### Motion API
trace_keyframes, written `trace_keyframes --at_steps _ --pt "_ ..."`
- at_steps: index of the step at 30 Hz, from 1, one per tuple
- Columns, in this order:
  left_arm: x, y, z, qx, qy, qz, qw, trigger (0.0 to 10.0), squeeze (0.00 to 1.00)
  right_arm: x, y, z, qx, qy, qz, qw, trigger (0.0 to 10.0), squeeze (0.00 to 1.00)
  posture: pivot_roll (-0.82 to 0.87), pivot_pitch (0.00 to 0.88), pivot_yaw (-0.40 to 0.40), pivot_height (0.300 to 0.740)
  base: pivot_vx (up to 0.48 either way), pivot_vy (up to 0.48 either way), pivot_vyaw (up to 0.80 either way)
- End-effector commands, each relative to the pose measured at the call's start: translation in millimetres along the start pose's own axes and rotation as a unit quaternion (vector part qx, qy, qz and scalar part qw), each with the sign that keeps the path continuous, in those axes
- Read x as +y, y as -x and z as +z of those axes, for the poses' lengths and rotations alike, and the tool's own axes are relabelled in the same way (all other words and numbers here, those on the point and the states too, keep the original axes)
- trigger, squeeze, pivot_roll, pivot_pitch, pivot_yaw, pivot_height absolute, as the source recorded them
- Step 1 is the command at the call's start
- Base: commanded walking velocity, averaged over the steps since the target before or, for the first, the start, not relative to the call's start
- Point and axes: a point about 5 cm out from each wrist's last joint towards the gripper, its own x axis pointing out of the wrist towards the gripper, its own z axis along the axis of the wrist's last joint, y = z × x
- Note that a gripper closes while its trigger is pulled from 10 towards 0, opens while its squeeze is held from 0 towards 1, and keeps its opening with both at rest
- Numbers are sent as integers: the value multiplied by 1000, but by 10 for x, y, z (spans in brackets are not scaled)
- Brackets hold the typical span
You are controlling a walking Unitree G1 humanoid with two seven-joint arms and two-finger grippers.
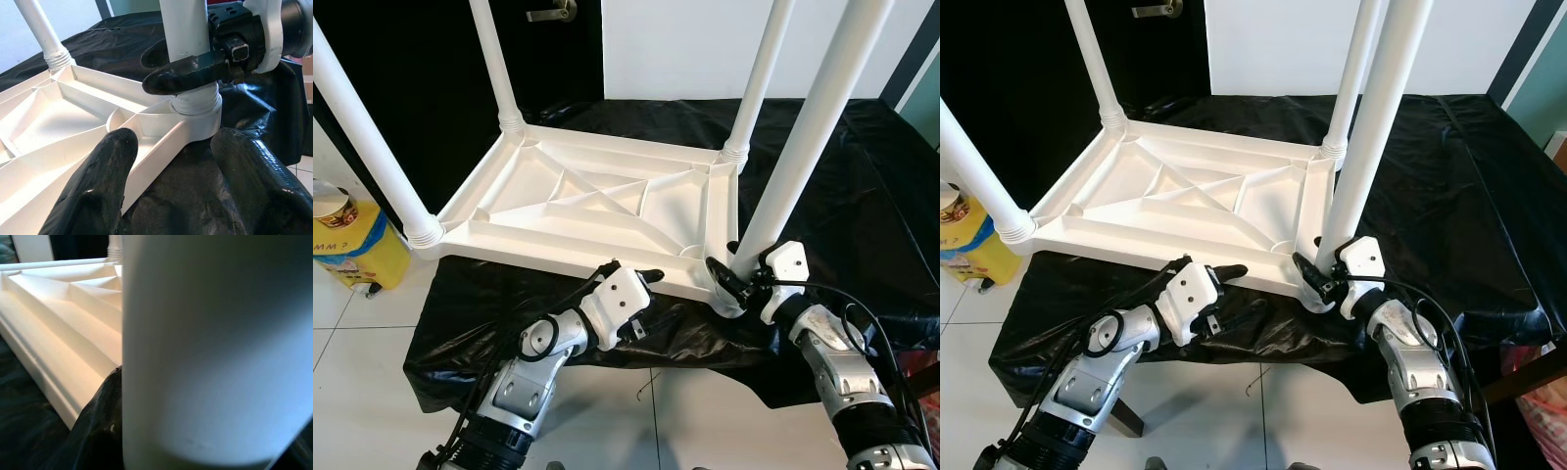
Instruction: Building children table
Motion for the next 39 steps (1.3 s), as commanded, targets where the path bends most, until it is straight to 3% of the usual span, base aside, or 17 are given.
trace_keyframes --at_steps 1,7,10,14,15,22,28,34,39 --pt "-34 -4 -4 2 7 7 1000 10000 0 31 87 -137 32 -2 -27 999 10000 0 -32 67 -28 740 0 0 0" --pt "-51 -7 -9 2 8 5 1000 10000 0 43 113 -143 30 -2 -50 998 10000 0 -39 65 -28 740 0 0 0" --pt "-37 -34 6 -2 10 6 1000 10000 0 7 164 -159 39 0 -122 992 10000 0 -50 69 -29 740 0 0 0" --pt "-33 -38 6 -2 10 7 1000 10000 0 0 180 -162 42 0 -142 989 10000 0 -54 70 -29 740 0 0 0" --pt "-38 -43 4 -3 11 7 1000 10000 0 28 214 -171 46 -7 -183 982 10000 0 -58 69 -28 740 0 0 0" --pt "-51 -42 3 -4 14 6 1000 10000 0 95 256 -203 58 -16 -235 970 10000 0 -58 70 -24 740 0 0 0" --pt "-60 -28 -3 -2 16 4 1000 10000 0 179 274 -258 78 -50 -348 933 10000 0 -58 74 -19 740 0 0 0" --pt "-60 -21 -1 -2 16 3 1000 10000 0 312 188 -215 72 -65 -347 933 10000 0 -52 82 -17 740 0 0 0" --pt "-65 1 -14 1 14 0 1000 10000 0 301 205 -204 73 -61 -351 931 10000 0 -52 83 -18 740 0 0 0"
